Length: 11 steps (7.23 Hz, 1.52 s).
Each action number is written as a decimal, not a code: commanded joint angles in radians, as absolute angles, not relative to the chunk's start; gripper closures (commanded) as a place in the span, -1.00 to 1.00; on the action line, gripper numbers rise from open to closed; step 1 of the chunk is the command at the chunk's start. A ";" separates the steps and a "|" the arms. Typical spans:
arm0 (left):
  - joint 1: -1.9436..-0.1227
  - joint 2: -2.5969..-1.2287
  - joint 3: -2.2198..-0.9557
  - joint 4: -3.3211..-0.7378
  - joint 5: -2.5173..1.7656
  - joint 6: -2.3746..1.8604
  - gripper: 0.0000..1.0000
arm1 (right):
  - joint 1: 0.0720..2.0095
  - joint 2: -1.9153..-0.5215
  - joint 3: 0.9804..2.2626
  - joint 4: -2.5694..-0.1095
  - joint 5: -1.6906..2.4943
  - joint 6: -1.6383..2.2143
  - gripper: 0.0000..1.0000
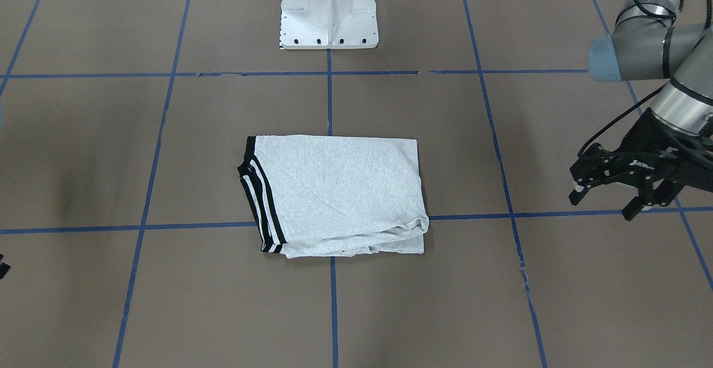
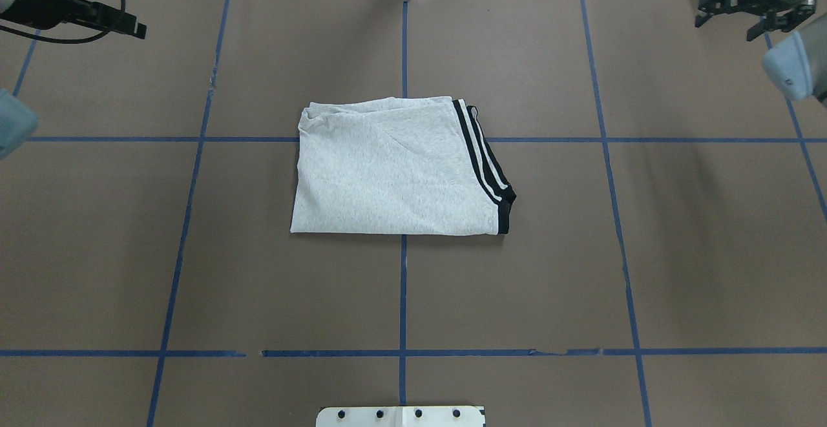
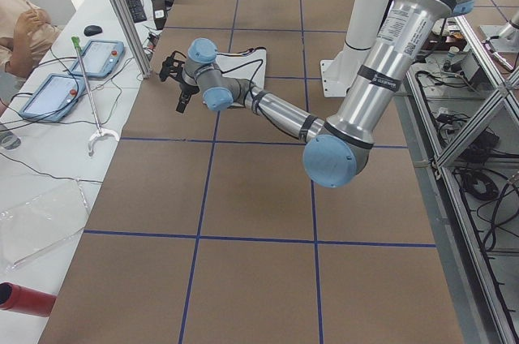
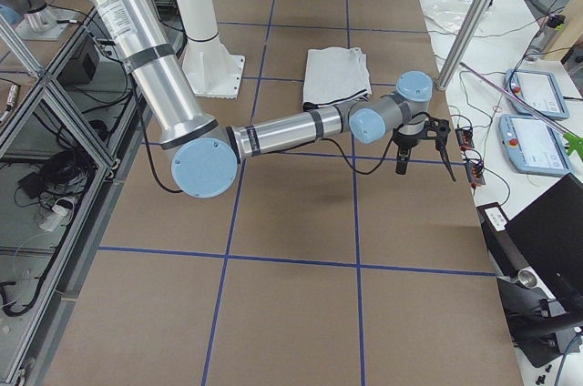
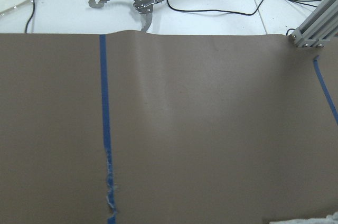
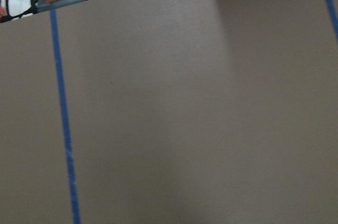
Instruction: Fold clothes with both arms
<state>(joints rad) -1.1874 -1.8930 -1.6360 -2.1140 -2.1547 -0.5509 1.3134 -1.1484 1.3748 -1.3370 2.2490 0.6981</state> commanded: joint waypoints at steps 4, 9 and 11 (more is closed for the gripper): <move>-1.519 -1.723 -1.706 -1.755 -2.194 0.102 -0.99 | 1.515 -1.362 1.449 -1.540 2.270 0.119 -1.00; -1.575 -1.631 -1.680 -1.697 -2.305 0.173 -0.99 | 1.471 -1.526 1.727 -1.652 2.264 0.104 -1.00; -1.572 -1.649 -1.652 -1.704 -2.298 0.172 -0.99 | 1.465 -1.519 1.735 -1.649 2.269 0.104 -1.00</move>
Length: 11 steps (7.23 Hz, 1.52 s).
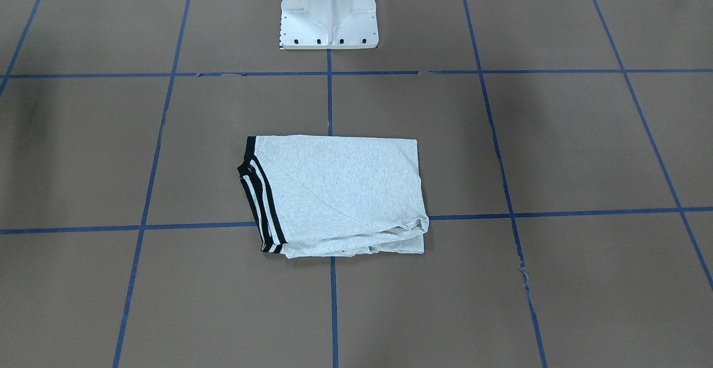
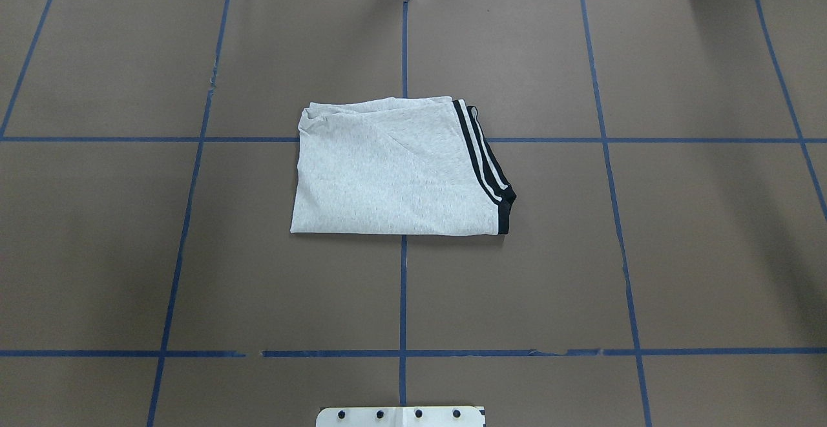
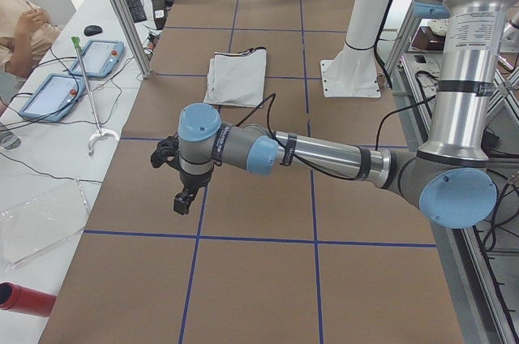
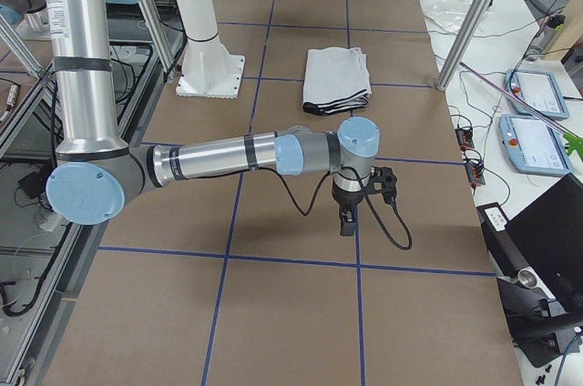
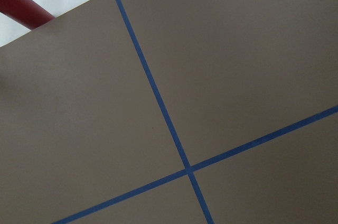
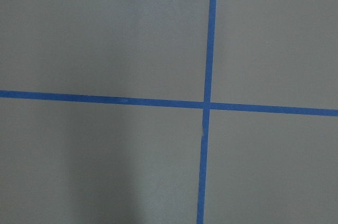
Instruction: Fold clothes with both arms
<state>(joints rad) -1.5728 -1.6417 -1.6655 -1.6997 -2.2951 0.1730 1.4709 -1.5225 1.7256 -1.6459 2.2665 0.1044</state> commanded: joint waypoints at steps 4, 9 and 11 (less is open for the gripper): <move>-1.574 -1.615 -1.657 -1.715 -2.306 0.163 -0.99 | 1.459 -1.517 1.733 -1.644 2.322 0.115 -1.00; -1.574 -1.615 -1.664 -1.717 -2.309 0.160 -0.99 | 1.431 -1.514 1.733 -1.641 2.312 0.121 -1.00; -1.574 -1.621 -1.667 -1.717 -2.309 0.160 -0.99 | 1.422 -1.511 1.733 -1.641 2.307 0.121 -1.00</move>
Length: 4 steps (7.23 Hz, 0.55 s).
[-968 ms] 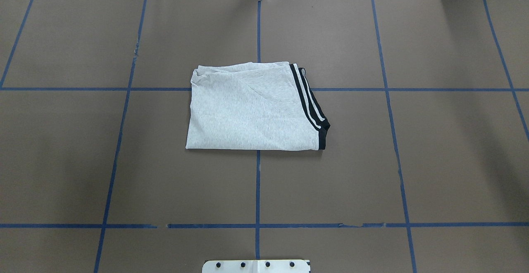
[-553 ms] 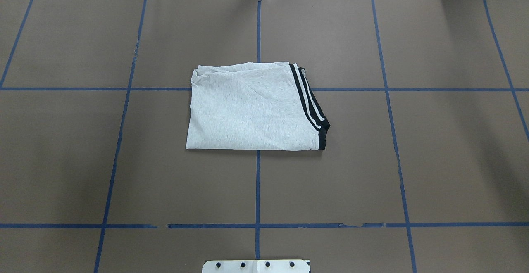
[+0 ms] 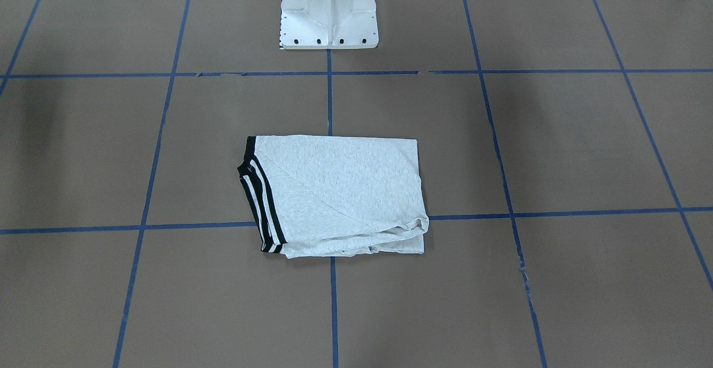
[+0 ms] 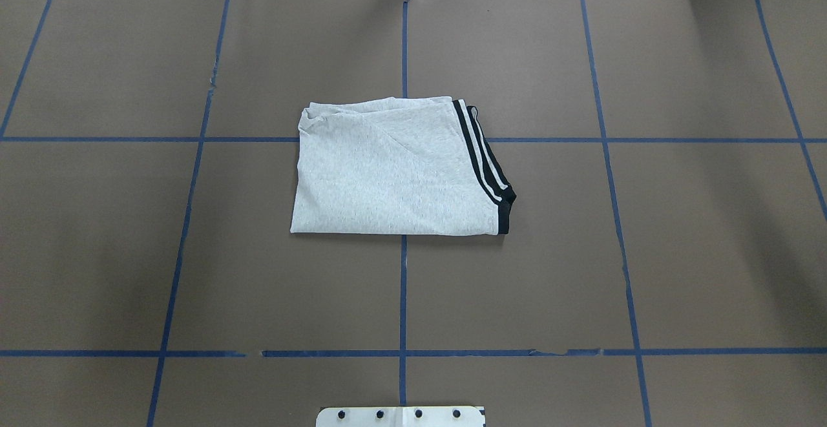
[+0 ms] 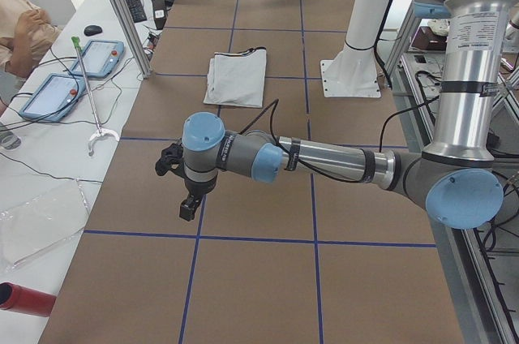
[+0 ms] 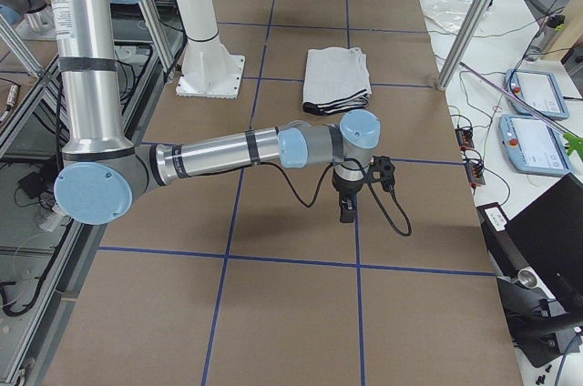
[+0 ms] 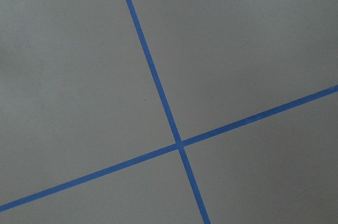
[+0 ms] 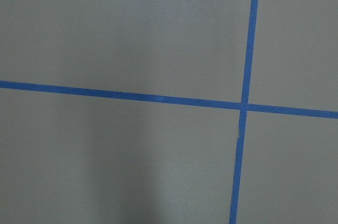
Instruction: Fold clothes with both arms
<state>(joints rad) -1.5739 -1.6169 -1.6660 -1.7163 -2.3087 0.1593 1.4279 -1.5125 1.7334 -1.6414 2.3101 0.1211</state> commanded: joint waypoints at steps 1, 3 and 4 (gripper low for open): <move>-1.574 -1.623 -1.667 -1.717 -2.307 0.158 -0.99 | 1.417 -1.511 1.732 -1.640 2.306 0.121 -1.00; -1.571 -1.624 -1.670 -1.715 -2.300 0.156 -0.99 | 1.416 -1.503 1.733 -1.655 2.310 0.121 -1.00; -1.571 -1.623 -1.661 -1.715 -2.298 0.156 -0.99 | 1.417 -1.488 1.735 -1.692 2.309 0.121 -1.00</move>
